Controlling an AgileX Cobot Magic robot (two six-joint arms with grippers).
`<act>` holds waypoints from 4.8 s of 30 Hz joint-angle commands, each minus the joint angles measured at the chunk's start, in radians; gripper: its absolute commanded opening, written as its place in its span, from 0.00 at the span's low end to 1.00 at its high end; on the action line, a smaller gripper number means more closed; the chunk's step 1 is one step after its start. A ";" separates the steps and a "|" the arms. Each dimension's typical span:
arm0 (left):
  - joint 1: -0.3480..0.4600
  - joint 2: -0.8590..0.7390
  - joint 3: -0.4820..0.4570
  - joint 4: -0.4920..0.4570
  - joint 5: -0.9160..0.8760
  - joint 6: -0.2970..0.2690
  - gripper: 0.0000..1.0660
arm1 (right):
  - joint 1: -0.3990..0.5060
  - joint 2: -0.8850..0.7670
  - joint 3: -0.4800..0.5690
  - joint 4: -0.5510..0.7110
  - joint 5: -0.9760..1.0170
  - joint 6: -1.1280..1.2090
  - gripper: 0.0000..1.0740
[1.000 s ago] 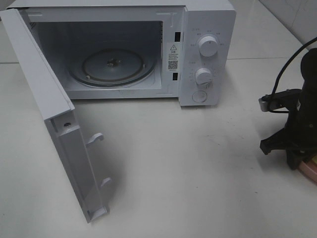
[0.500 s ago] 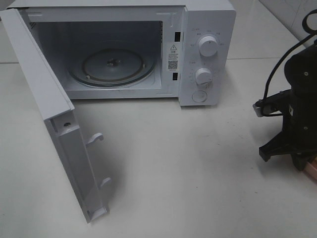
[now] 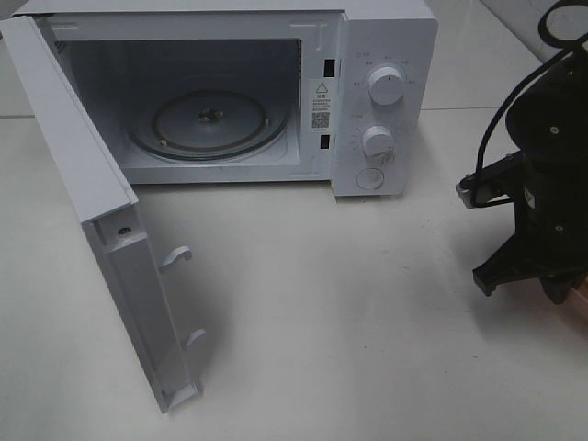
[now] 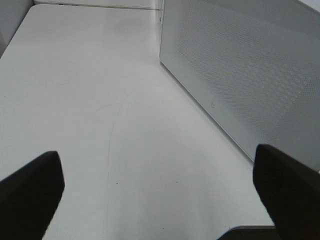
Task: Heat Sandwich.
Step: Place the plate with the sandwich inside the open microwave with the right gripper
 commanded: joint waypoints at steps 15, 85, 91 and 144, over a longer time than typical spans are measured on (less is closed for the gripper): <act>-0.006 -0.017 0.002 0.000 -0.014 0.000 0.91 | 0.231 -0.112 0.007 -0.098 0.150 0.011 0.00; -0.006 -0.017 0.002 0.000 -0.014 0.000 0.91 | 0.628 -0.437 0.200 -0.093 -0.092 -1.002 0.00; -0.006 -0.017 0.002 0.000 -0.014 0.000 0.91 | 0.628 -0.437 0.200 -0.049 -0.142 -1.106 0.00; -0.006 -0.017 0.002 0.000 -0.014 0.000 0.91 | 0.331 -0.241 -0.073 0.408 -0.289 -1.962 0.00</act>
